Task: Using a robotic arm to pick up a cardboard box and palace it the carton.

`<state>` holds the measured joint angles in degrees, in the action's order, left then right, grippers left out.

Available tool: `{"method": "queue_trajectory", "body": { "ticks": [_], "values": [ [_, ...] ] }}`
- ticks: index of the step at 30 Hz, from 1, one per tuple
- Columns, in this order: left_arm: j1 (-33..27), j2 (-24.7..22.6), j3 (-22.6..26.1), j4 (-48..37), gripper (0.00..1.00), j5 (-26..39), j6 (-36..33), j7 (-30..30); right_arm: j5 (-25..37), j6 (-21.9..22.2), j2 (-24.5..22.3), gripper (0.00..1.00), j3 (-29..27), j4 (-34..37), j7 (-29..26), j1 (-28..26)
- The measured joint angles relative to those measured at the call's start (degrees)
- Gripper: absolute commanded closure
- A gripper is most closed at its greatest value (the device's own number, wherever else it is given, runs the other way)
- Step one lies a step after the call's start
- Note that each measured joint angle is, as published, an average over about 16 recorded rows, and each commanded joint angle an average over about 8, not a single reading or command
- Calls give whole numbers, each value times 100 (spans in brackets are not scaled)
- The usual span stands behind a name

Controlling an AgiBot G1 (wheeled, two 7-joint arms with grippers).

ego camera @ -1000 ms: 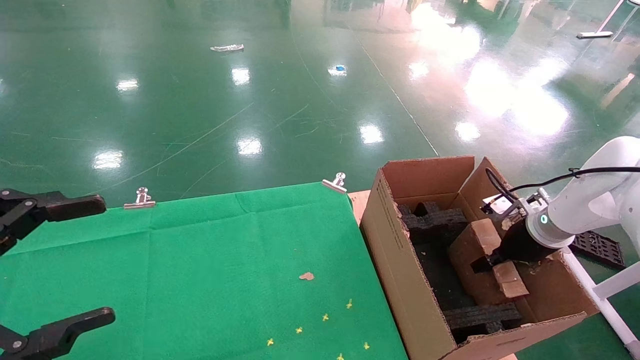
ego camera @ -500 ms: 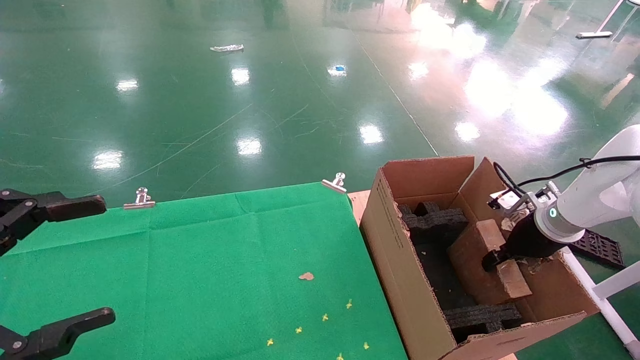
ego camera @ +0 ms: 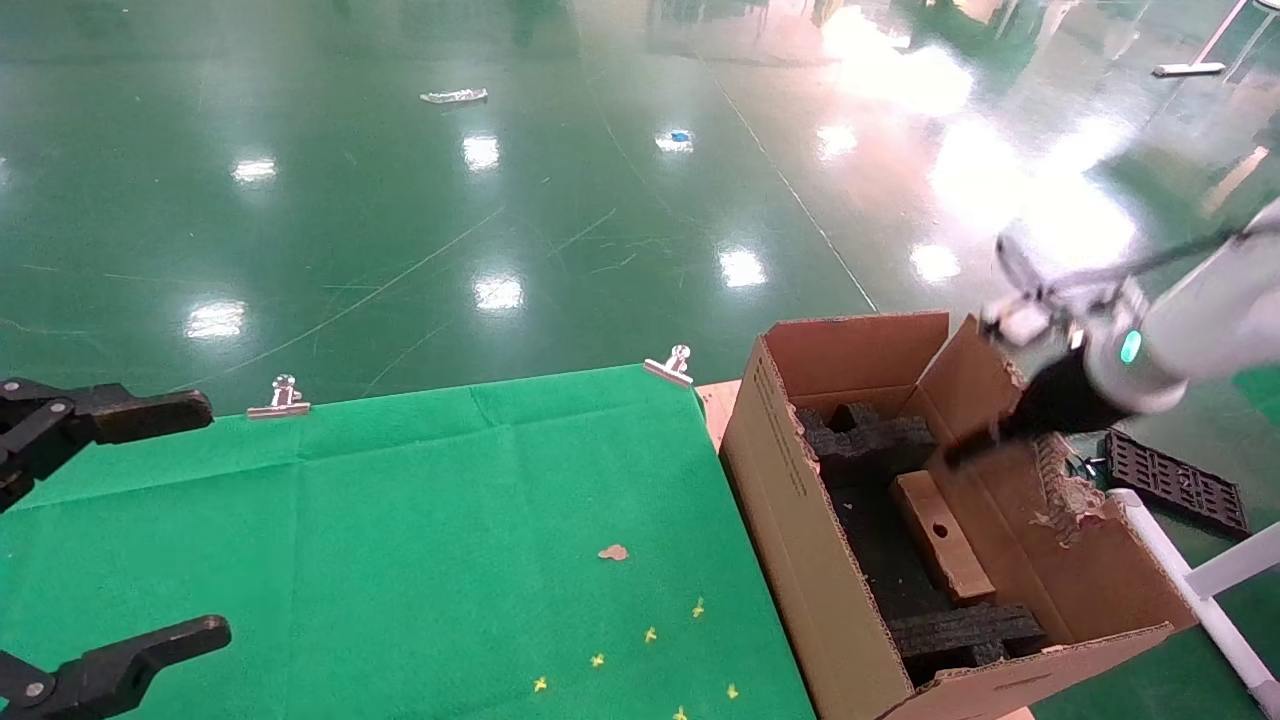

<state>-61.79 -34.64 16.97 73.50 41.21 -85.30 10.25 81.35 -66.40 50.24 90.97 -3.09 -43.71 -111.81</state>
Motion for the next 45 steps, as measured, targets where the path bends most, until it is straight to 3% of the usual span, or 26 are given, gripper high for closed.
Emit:
{"method": "queue_trajectory", "body": {
  "ticks": [11,19,28,45],
  "values": [
    [-1,1,3,0,0,-2,2,-2,-19,-197,-146,0,-79,-545,551,-1657],
    [-1,2,5,-2,0,-4,3,-3,-104,-284,-258,0,-222,-915,576,-2071],
    [-2,3,8,-5,0,-6,2,-5,-438,-424,-396,0,-856,-1531,755,-1548],
    [-4,4,13,-7,0,-9,3,-9,-1524,-889,-744,0,-2909,-3237,1540,484]
  ]
}}
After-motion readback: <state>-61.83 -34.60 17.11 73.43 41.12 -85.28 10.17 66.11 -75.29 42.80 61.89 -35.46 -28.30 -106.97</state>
